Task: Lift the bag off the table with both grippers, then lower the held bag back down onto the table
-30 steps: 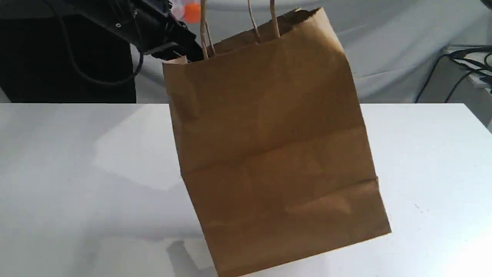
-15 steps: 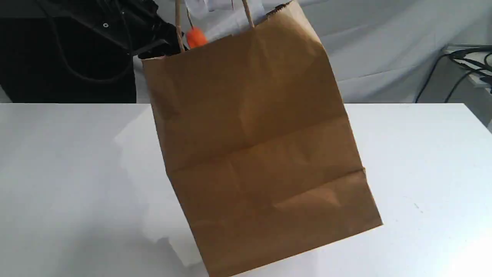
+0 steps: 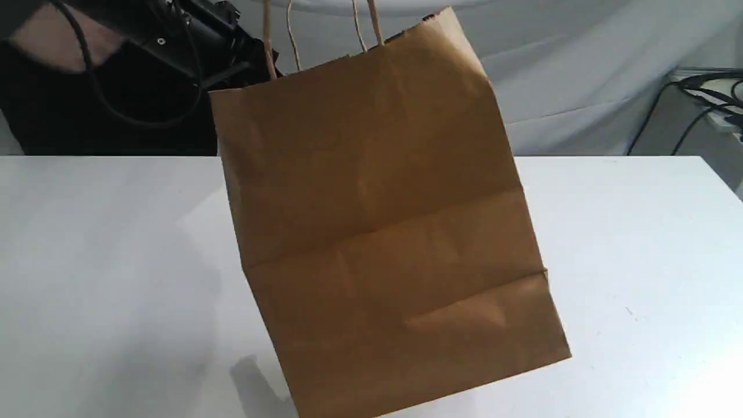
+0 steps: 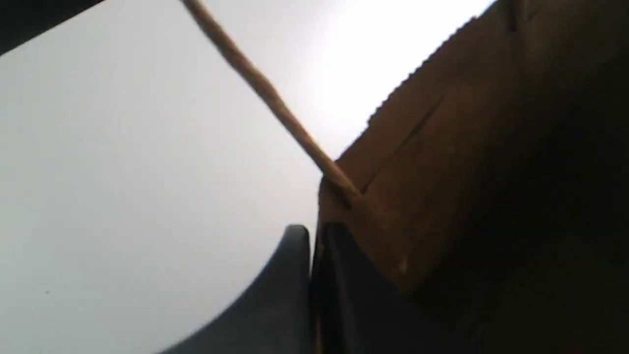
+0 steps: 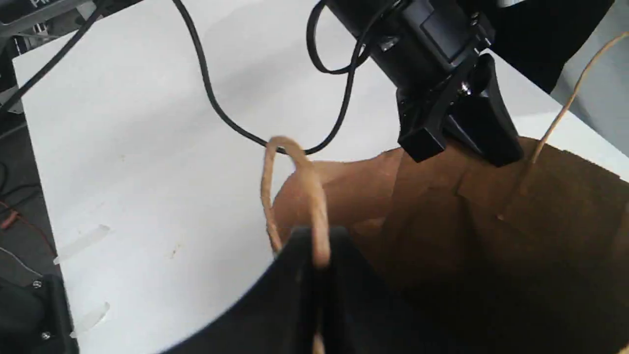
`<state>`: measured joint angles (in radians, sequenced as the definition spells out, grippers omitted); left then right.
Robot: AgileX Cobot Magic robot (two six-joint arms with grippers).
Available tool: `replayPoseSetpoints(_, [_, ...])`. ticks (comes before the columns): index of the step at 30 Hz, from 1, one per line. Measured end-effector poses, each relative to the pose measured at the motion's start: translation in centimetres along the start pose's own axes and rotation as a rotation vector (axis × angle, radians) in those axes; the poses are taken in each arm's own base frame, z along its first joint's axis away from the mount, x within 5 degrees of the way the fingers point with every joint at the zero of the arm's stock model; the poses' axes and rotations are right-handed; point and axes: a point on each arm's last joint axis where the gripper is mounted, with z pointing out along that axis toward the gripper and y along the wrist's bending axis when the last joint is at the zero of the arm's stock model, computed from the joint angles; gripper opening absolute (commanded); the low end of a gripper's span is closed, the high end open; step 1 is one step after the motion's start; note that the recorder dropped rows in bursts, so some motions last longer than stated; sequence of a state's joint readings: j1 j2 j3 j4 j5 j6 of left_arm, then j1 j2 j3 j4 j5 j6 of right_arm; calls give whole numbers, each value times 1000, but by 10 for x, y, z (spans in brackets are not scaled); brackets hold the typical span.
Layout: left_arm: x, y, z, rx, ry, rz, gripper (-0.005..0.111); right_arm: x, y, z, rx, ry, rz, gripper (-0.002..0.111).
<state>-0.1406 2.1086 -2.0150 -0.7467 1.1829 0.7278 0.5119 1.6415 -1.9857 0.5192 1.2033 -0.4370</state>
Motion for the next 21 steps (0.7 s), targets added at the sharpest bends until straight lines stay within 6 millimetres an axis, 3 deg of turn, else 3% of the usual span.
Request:
replayPoseSetpoints(4, [-8, -4, -8, -7, -24, 32, 0, 0, -1, -1, 19, 5, -56, 0])
replayPoseSetpoints(13, [-37, -31, -50, -23, -132, 135, 0, 0, 4, -20, 89, -57, -90, 0])
replayPoseSetpoints(17, [-39, -34, -54, -26, -140, 144, 0, 16, 1, -11, 117, -74, -53, 0])
replayPoseSetpoints(21, [-39, -34, -54, -25, -139, 145, 0, 46, -1, 5, 173, -116, -21, 0])
